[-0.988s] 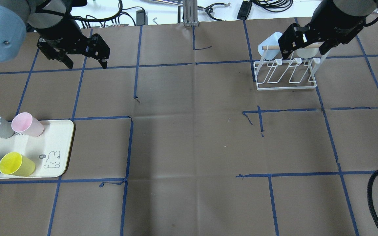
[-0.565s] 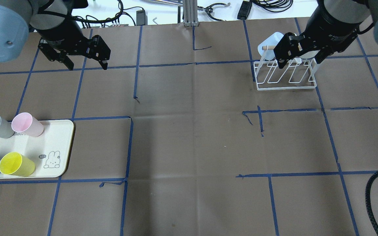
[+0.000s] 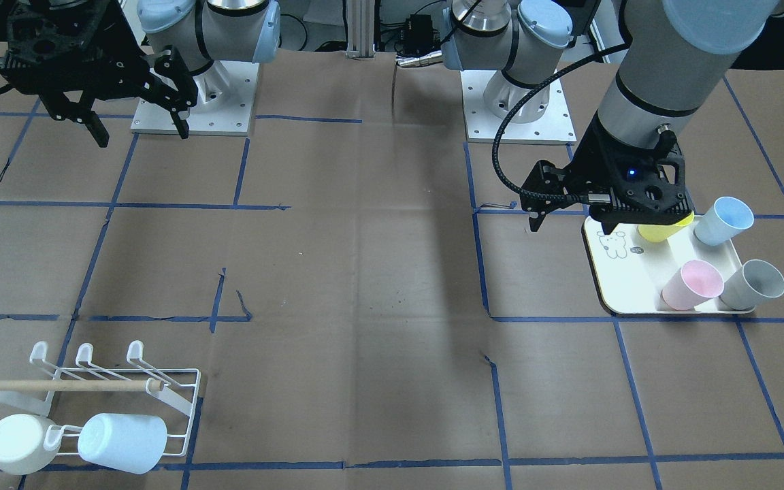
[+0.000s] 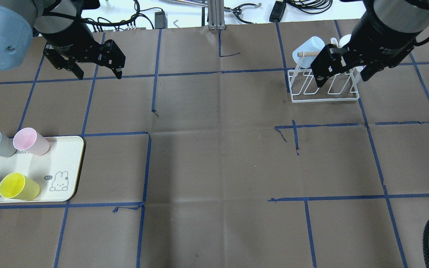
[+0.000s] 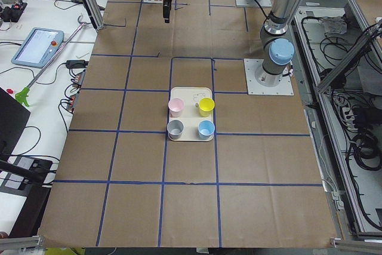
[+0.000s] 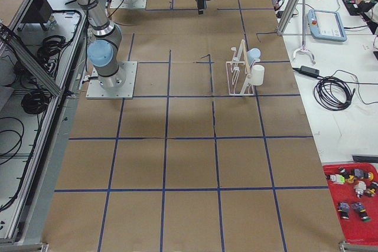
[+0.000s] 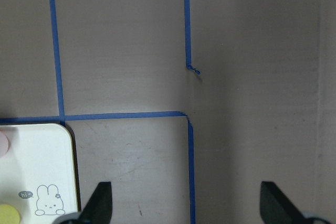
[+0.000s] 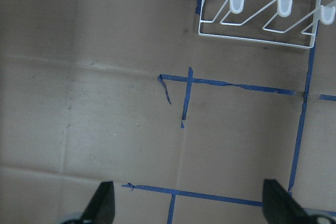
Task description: Transfer IKEA cup to right arm and place on rack
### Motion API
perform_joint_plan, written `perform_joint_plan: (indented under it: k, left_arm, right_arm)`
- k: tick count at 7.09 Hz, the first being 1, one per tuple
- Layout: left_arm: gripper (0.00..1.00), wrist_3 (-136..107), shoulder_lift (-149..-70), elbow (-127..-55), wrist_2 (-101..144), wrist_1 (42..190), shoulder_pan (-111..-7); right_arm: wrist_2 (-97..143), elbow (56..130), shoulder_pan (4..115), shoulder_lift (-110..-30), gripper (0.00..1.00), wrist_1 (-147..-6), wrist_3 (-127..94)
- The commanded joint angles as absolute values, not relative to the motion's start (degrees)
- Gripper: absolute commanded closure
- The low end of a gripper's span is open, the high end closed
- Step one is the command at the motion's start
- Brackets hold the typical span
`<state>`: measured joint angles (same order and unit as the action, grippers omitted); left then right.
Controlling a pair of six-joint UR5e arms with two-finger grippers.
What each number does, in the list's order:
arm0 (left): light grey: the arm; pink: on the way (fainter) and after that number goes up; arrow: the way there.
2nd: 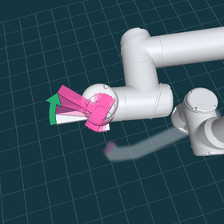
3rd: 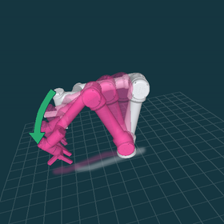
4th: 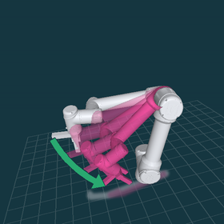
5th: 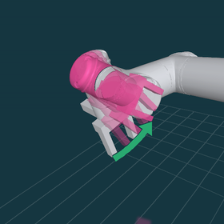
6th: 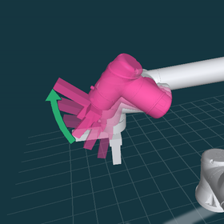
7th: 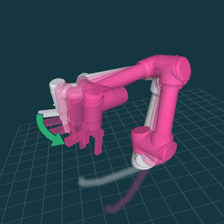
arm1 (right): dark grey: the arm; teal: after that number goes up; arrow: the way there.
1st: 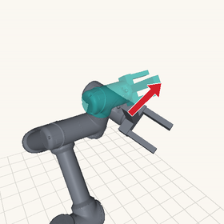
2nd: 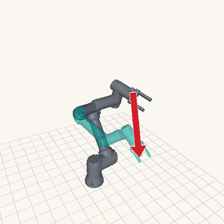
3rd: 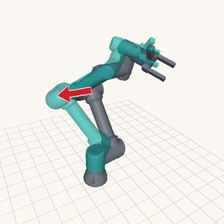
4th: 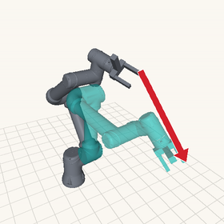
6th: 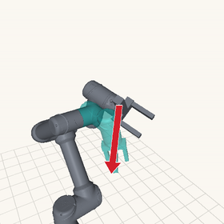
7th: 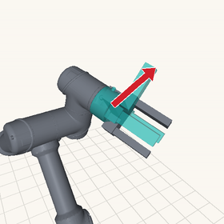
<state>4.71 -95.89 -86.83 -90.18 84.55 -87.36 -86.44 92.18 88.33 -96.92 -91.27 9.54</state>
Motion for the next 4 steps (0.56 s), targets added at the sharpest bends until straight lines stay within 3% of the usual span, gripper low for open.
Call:
perform_joint_plan:
  k: [1,4]
  left_arm:
    - [0.00,4.75,-95.71,-86.84,-90.09,84.55,-87.36]
    - [0.00,4.75,-95.71,-86.84,-90.09,84.55,-87.36]
  right_arm:
    - [-86.14,92.20,90.26,-96.86,0.00,-91.58,8.36]
    - [-86.22,92.28,90.26,-96.86,0.00,-91.85,8.35]
